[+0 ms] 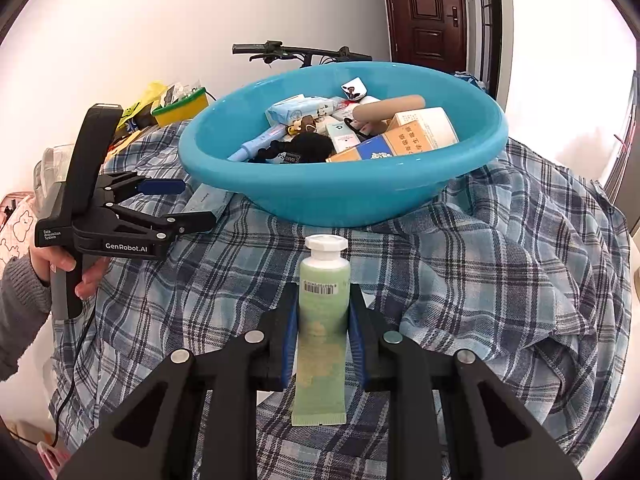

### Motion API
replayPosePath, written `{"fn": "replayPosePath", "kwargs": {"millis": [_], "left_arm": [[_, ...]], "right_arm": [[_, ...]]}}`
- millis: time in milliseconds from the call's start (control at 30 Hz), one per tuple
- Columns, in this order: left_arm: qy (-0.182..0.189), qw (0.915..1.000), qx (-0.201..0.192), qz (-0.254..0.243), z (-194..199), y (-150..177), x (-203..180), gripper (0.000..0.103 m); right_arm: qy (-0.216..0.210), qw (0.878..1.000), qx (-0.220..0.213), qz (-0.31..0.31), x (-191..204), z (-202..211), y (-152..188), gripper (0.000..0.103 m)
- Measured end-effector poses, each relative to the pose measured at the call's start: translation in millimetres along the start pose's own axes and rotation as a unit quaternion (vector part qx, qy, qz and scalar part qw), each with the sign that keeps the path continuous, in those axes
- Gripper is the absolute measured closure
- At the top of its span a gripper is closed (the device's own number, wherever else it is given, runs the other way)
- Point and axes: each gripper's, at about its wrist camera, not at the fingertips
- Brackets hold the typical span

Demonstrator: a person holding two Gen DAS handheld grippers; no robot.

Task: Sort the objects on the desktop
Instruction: 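Grasp the blue wet-wipe packet with the left gripper while the right holds the tube, then lift the blue packet with the left gripper while the right lifts the green tube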

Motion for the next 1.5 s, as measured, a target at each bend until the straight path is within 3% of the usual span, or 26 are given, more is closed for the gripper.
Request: {"fn": "replayPosePath", "kwargs": {"millis": [100,333,567,633,700,867,967,1033,1067,1133,1333,1500], "left_arm": [[-0.014,0.9997,0.022,0.001,-8,0,3,0.053],[0.011,0.9998,0.002,0.018,16,9,11,0.059],[0.066,0.9972,0.028,-0.022,35,42,-23,0.059],[0.053,0.9977,0.028,-0.031,33,51,-34,0.057],[0.036,0.9985,0.029,-0.029,27,54,-38,0.044],[0.036,0.9990,0.016,-0.021,23,47,-39,0.027],[0.017,0.9995,0.015,-0.020,15,38,-38,0.027],[0.023,0.9992,0.029,-0.013,8,35,-36,0.034],[0.025,0.9990,0.035,-0.011,6,36,-35,0.049],[0.030,0.9991,0.031,-0.004,8,37,-33,0.058],[0.056,0.9978,0.001,0.035,26,39,-20,0.058],[0.027,0.9967,-0.041,0.064,48,44,-18,0.058]], "right_arm": [[0.000,1.000,-0.003,0.000,1,0,1,0.081],[-0.001,1.000,-0.005,-0.003,-1,1,3,0.081],[0.000,1.000,-0.006,-0.001,2,3,5,0.081],[0.000,1.000,-0.004,0.000,3,2,5,0.081],[0.001,1.000,-0.002,0.001,4,1,6,0.081],[-0.001,1.000,0.003,0.004,7,2,9,0.081],[-0.003,1.000,0.001,-0.001,4,4,11,0.081],[-0.005,1.000,0.000,-0.006,1,5,12,0.081],[-0.007,1.000,0.000,-0.008,0,6,12,0.081],[-0.007,1.000,-0.001,-0.010,-1,7,12,0.081],[-0.004,1.000,0.003,-0.014,-4,3,12,0.081],[-0.001,1.000,0.001,-0.019,-2,3,12,0.081]]}}
Point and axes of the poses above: each gripper's, at about its wrist camera, not at the fingertips, and z roughly against the way its jaws point, x to its left, y to its underside, and after that the axes turned 9 degrees about x, right-handed
